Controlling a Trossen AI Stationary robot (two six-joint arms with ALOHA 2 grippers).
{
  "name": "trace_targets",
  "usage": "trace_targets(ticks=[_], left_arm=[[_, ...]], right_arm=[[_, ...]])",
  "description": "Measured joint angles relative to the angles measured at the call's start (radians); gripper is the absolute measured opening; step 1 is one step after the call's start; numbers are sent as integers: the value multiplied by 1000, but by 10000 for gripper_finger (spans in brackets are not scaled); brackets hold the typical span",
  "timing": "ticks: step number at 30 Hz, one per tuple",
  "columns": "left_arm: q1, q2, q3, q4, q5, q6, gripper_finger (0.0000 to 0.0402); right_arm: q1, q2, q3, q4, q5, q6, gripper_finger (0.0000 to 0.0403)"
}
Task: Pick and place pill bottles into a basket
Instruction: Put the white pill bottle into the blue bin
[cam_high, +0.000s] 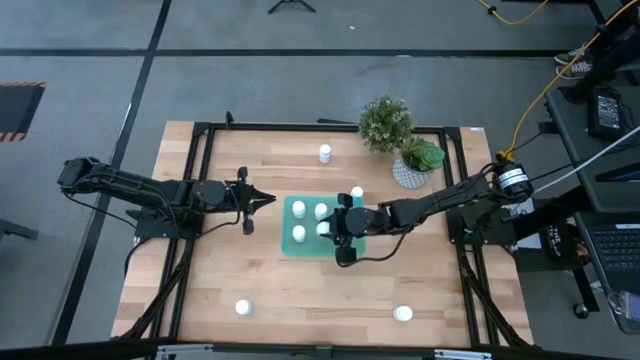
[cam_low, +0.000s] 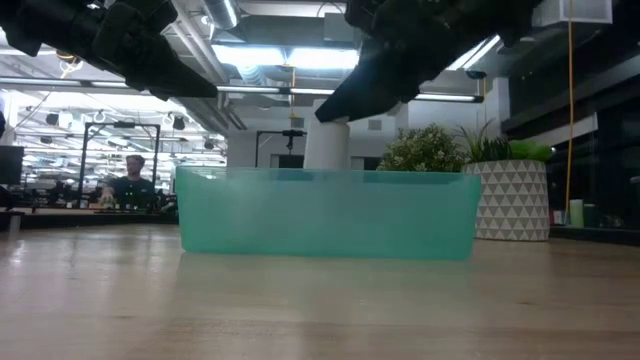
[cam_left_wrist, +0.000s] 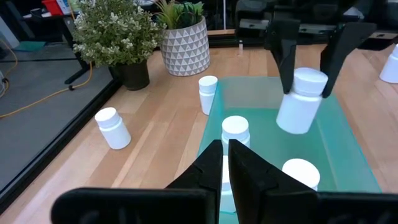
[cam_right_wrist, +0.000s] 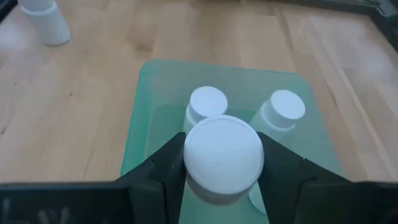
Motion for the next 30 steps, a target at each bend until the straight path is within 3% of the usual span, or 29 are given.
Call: trace_targets(ticks=[15, 30], left_arm=[[0, 0, 0, 3, -2, 0, 20], [0, 0, 0, 3, -4, 10, 20]], right_arm=[[-16, 49, -64, 144, 0, 58, 153], [-52, 109, -65, 158, -36, 117, 153]])
